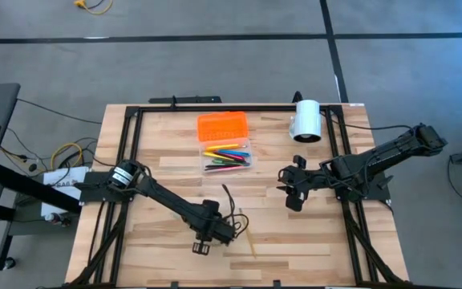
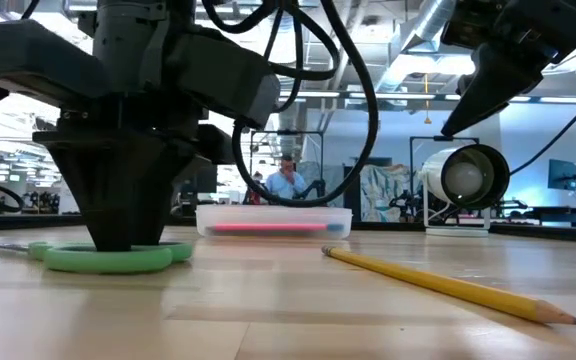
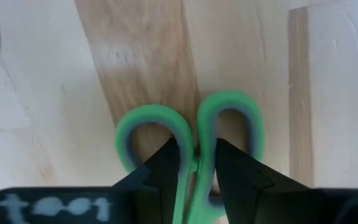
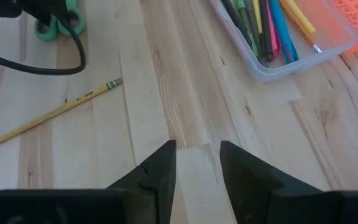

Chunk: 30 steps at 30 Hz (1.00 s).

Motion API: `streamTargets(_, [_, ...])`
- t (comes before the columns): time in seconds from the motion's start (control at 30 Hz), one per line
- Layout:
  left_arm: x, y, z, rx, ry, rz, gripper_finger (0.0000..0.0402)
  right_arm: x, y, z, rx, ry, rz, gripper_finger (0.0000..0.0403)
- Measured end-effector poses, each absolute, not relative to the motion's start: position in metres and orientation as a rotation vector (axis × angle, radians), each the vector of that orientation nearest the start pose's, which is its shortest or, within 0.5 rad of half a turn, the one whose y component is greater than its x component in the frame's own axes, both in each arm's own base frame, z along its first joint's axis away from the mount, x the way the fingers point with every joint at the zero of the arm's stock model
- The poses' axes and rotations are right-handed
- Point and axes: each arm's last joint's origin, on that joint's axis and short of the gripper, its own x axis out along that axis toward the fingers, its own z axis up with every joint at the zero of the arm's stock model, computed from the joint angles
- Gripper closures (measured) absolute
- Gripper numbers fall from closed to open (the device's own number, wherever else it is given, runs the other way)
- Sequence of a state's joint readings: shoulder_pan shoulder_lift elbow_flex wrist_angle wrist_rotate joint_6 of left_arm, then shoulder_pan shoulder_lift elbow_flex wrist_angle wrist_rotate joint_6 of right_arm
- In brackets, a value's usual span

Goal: Pick & place school supplies into a supply box
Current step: Put the green scissors into the supply box

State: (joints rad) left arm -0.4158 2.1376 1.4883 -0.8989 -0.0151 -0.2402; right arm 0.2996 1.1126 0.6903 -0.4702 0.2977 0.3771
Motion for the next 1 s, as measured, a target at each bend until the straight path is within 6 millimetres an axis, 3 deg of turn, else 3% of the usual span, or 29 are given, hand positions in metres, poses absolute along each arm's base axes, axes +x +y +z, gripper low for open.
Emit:
streamTargets(0.47, [0.3650, -0.1529, 0.1284, 0.105, 1.534, -0.092, 0.0295, 0.2043, 0.0542, 0.2203, 0.089, 0.836, -0.157, 0.0285])
streamTargets(1.0, [0.3653, -0.1524, 0.1283, 0.097, 1.535, -0.096, 0.0303, 0.2043, 0.0542, 0.2203, 0.089, 0.836, -0.157, 0.0285])
